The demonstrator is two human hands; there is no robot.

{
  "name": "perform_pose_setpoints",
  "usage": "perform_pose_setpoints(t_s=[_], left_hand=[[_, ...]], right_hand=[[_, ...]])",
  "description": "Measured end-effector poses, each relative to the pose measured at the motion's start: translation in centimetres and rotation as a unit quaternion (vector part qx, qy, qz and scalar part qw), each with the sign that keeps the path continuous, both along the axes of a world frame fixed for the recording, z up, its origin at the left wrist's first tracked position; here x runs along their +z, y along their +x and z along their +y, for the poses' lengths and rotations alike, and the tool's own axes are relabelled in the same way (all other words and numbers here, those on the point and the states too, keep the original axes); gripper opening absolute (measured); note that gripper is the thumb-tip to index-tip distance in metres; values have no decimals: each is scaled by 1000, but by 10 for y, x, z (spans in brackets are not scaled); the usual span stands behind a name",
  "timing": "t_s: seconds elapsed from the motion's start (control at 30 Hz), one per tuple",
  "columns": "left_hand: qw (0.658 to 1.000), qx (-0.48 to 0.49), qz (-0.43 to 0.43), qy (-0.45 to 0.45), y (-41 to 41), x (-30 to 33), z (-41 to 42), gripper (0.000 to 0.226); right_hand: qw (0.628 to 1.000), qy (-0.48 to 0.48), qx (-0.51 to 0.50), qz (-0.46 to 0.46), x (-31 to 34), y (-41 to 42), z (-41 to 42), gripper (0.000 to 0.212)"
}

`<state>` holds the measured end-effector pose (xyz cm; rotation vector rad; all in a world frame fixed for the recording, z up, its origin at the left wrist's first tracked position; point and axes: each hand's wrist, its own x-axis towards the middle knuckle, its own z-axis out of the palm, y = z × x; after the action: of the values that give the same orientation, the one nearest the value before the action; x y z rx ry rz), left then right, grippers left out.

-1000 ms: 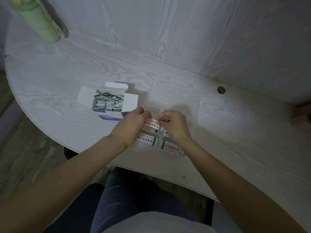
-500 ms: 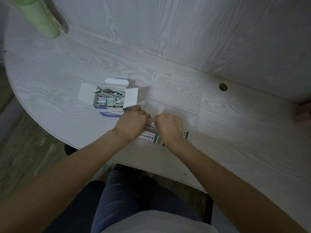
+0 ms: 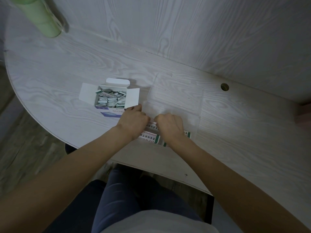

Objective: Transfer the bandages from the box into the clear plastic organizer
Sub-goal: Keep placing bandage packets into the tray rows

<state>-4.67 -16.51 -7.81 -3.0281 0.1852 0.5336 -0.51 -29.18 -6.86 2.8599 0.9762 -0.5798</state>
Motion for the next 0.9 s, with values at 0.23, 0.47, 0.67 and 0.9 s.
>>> perform_pose_setpoints(t_s=[0.23, 0.47, 0.67, 0.9], left_hand=[[1000, 29, -8, 10, -5, 7, -9, 38], [988, 74, -54, -127, -19, 32, -6, 38], [943, 84, -260, -190, -31, 51, 24, 34], [922, 201, -279, -176, -34, 48, 89, 30]], right_hand=[[1000, 10, 2, -5, 3, 2, -2, 15], [982, 171, -79, 34, 22, 12, -21, 25], [937, 340, -57, 61, 37, 17, 10, 23], [944, 327, 28, 32, 42, 17, 67, 26]])
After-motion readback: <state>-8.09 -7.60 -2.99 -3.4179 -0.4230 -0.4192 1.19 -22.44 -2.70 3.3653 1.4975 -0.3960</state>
